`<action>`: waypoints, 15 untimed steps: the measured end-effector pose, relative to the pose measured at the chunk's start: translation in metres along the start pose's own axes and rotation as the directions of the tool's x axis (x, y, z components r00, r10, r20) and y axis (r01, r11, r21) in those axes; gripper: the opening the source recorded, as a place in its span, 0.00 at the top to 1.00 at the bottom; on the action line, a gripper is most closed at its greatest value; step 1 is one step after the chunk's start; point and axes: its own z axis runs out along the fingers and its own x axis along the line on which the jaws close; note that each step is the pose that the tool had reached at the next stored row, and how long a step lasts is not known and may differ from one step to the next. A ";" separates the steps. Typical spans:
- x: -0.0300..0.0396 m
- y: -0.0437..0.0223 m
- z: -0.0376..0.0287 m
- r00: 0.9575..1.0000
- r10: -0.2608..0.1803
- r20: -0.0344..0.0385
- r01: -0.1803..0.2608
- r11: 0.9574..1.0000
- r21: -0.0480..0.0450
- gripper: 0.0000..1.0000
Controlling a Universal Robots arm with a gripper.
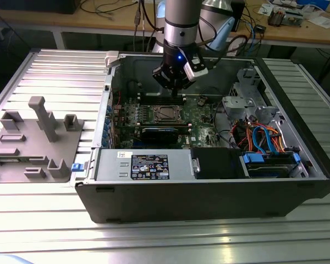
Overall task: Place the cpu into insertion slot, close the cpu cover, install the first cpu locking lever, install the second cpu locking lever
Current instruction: 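Install the second cpu locking lever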
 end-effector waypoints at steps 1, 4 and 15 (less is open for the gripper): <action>-0.0001 -0.0017 0.0000 1.000 0.000 0.000 0.000 1.000 0.000 0.89; -0.0003 -0.0090 0.0001 1.000 0.000 0.000 0.000 1.000 0.000 0.89; -0.0006 -0.0158 0.0001 1.000 0.000 0.000 0.000 1.000 0.000 0.89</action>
